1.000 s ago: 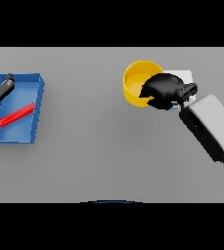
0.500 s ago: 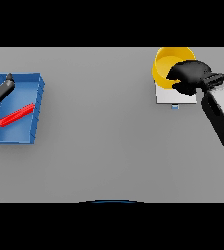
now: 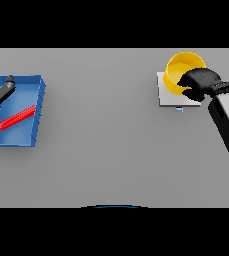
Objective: Pick up the red beaker and tilt it to pour out 1 green nut into yellow bowl. Pick up the yellow bowl and place it on the metallic measuring scale.
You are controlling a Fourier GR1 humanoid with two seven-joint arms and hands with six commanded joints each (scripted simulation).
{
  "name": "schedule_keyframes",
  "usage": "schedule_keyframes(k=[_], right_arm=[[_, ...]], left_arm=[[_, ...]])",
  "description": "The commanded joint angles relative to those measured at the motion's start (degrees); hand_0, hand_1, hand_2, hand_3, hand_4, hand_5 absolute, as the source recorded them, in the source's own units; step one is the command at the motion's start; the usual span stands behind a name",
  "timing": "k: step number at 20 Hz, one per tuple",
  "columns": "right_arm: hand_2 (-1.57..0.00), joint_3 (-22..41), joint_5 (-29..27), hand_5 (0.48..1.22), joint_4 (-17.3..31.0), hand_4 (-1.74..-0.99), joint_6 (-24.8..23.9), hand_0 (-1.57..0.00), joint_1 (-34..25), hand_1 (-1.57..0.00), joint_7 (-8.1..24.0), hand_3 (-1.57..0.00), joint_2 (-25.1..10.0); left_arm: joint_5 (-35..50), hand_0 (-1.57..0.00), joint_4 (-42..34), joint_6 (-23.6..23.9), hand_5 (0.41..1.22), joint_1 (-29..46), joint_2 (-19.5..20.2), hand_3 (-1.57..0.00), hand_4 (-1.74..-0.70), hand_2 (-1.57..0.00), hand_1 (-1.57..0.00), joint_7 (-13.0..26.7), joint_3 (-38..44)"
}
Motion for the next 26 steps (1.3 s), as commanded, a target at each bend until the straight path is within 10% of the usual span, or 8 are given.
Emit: schedule_keyframes(k=[1, 6, 9, 16, 26], right_arm=[[-1.36, -0.3, -0.4, 1.221, 0.6, -1.741, -0.5, -1.57, 0.3, -1.57, -1.3, -1.34, -0.2], [-1.34, -0.8, -1.1, 1.221, 2.4, -1.741, -1.1, -1.46, 0.2, -1.57, -2.0, -1.45, 0.5], [-1.45, -1.0, -1.6, 1.221, 2.5, -1.737, -0.5, -1.49, -0.1, -1.48, -2.1, -1.10, 0.7], [-0.46, 1.0, 0.9, 0.929, 4.2, -1.567, 0.8, -0.41, -2.0, -0.36, -1.6, -0.55, 1.1], [-0.05, 0.4, 0.3, 0.774, 5.2, -1.509, 0.5, -0.04, -1.8, -0.04, -4.0, -0.22, 0.9]], left_arm=[[-0.1, 0.00, -0.2, -0.1, 0.675, 0.0, 0.2, 0.00, -0.73, 0.00, 0.00, 0.2, 0.0], [-0.8, 0.00, 0.1, 0.3, 0.668, -0.3, 0.1, 0.00, -0.72, 0.00, 0.00, 0.4, -0.4], [-0.9, 0.00, 1.3, 0.1, 0.671, -0.8, 0.0, 0.00, -0.72, 0.00, 0.00, 0.2, -0.5], [-0.4, 0.00, 1.4, 0.0, 0.663, -1.3, 0.1, 0.00, -0.72, 0.00, 0.00, 0.0, -0.1], [-1.4, 0.00, 1.6, 0.7, 0.664, -1.4, -0.3, 0.00, -0.72, 0.00, 0.00, 0.7, -0.7]])
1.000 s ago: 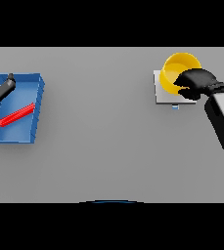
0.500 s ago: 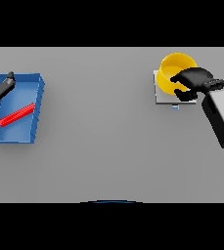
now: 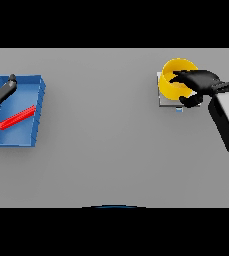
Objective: Pick up the red beaker and tilt it to pour out 1 green nut into yellow bowl. Pick up the yellow bowl and place it on the metallic measuring scale.
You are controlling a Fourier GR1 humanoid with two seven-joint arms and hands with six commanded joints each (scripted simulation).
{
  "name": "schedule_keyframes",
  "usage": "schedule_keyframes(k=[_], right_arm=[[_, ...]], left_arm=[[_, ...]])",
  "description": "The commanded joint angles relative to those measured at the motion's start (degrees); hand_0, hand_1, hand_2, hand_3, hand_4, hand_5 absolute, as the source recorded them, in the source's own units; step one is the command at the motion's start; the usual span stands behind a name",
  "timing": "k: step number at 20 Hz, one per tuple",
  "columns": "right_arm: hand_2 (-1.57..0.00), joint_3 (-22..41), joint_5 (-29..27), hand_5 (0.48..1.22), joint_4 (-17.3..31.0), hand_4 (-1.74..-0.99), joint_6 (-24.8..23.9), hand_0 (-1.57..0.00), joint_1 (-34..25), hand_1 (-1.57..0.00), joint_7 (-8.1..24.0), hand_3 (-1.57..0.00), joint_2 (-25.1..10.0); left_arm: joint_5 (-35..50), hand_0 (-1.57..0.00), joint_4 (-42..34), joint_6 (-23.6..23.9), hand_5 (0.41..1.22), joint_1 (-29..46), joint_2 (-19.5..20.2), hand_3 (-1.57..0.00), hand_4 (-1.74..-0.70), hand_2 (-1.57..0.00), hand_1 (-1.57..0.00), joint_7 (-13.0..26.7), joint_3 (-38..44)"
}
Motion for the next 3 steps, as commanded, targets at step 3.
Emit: schedule_keyframes(k=[3], right_arm=[[-0.03, -0.1, 0.0, 0.738, 0.5, -1.478, 0.6, -0.02, -0.2, -0.02, 1.4, -0.15, 0.2]], left_arm=[[0.4, 0.00, 0.0, -0.2, 0.665, -0.3, 0.0, 0.00, -0.73, 0.00, 0.00, -0.3, 0.2]])
